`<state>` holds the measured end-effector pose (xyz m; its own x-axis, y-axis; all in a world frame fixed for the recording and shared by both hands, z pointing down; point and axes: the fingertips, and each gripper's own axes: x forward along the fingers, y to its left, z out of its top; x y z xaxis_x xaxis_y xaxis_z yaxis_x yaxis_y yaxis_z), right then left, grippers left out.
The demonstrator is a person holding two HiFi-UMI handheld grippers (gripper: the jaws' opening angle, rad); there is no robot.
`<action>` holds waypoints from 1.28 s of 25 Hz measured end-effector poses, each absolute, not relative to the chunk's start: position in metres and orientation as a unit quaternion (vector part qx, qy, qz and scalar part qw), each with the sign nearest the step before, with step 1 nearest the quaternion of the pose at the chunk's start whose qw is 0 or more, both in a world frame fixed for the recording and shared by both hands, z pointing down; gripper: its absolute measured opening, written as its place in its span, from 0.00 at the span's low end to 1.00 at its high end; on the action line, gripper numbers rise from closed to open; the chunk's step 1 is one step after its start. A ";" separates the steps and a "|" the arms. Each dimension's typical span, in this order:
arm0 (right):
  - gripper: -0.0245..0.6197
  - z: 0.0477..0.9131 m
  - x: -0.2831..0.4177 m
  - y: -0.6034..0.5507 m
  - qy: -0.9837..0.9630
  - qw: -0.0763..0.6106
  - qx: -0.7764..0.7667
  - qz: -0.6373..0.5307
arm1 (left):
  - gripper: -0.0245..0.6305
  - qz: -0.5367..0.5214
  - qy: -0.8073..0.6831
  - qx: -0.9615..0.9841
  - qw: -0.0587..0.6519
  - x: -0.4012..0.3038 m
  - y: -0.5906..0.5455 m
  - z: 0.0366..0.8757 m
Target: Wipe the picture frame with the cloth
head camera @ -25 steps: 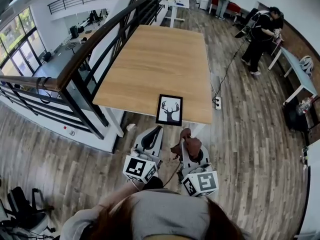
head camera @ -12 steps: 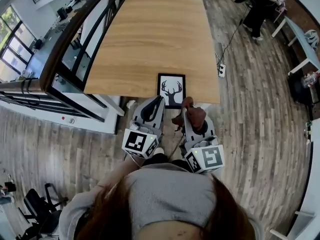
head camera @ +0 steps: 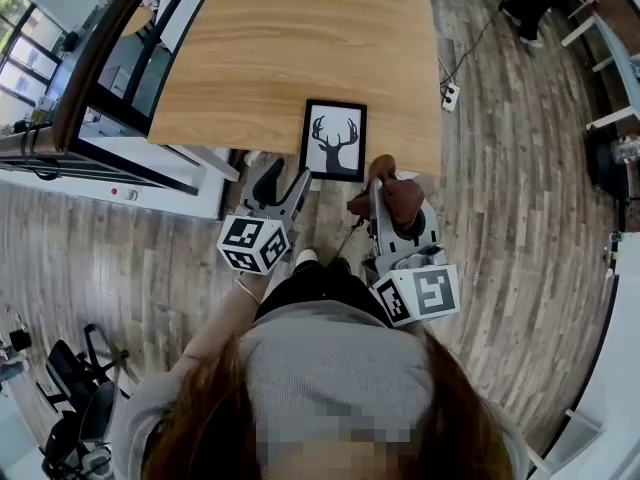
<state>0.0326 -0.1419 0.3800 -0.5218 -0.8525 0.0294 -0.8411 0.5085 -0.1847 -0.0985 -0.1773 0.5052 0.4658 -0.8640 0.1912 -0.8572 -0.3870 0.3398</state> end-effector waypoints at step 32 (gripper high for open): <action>0.11 0.451 0.021 -0.155 0.868 -0.039 -0.470 -0.154 | 0.37 -0.027 -0.215 0.806 0.551 -0.041 -0.238 0.652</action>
<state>0.0209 -0.1551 0.4509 -0.5545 -0.8047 0.2122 -0.8286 0.5100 -0.2311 -0.0408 -0.2377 0.6521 0.9062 -0.3765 0.1927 -0.3164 -0.3011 0.8996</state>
